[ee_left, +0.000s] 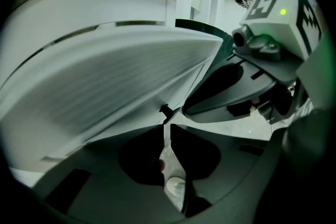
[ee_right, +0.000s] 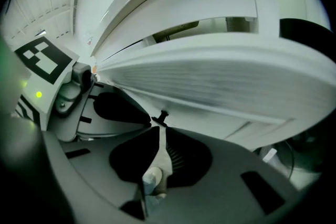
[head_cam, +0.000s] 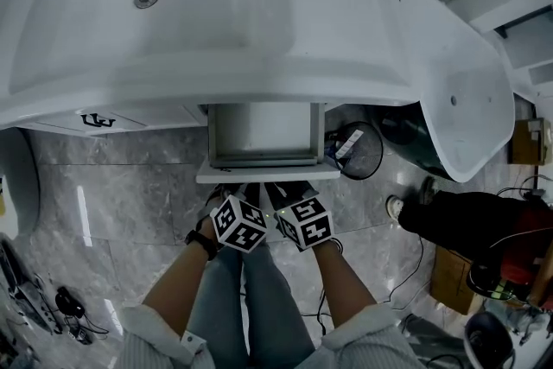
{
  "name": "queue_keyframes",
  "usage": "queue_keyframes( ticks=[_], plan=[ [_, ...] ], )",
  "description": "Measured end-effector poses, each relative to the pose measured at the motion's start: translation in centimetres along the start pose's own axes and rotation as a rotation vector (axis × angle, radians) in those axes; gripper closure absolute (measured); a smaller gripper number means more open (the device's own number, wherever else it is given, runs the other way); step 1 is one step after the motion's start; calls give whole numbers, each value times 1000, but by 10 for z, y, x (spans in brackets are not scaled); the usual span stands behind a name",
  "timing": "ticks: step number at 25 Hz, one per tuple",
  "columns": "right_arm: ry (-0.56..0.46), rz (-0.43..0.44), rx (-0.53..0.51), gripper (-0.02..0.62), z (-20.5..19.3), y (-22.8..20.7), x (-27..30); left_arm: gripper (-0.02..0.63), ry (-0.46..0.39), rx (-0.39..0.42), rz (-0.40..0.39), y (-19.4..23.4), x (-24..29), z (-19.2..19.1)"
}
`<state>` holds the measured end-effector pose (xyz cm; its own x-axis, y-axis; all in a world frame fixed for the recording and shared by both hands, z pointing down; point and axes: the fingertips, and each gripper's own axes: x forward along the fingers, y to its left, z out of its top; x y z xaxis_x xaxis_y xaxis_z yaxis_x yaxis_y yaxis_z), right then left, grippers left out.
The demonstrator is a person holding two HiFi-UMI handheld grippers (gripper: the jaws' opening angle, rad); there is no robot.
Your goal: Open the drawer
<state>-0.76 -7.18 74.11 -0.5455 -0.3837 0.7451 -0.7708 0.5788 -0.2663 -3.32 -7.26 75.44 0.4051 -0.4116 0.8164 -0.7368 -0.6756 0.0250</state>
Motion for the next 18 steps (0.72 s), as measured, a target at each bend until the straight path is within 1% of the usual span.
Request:
queue_keyframes(
  ticks=[4, 9, 11, 13, 16, 18],
  plan=[
    [-5, 10, 41, 551, 0, 8, -18, 558, 33, -13, -2, -7, -14, -6],
    [-70, 34, 54, 551, 23, 25, -46, 558, 20, -39, -3, -18, -40, 6],
    [-83, 52, 44, 551, 30, 34, -60, 558, -2, -56, 6, -23, -53, 17],
    [-96, 56, 46, 551, 36, 39, -76, 558, -31, -91, 17, -26, -68, 31],
    [-135, 59, 85, 551, 51, 43, -102, 560, -95, -156, 37, -27, -96, 54],
    [-172, 62, 99, 552, 66, 45, -120, 560, -142, -172, 45, -26, -117, 72]
  ],
)
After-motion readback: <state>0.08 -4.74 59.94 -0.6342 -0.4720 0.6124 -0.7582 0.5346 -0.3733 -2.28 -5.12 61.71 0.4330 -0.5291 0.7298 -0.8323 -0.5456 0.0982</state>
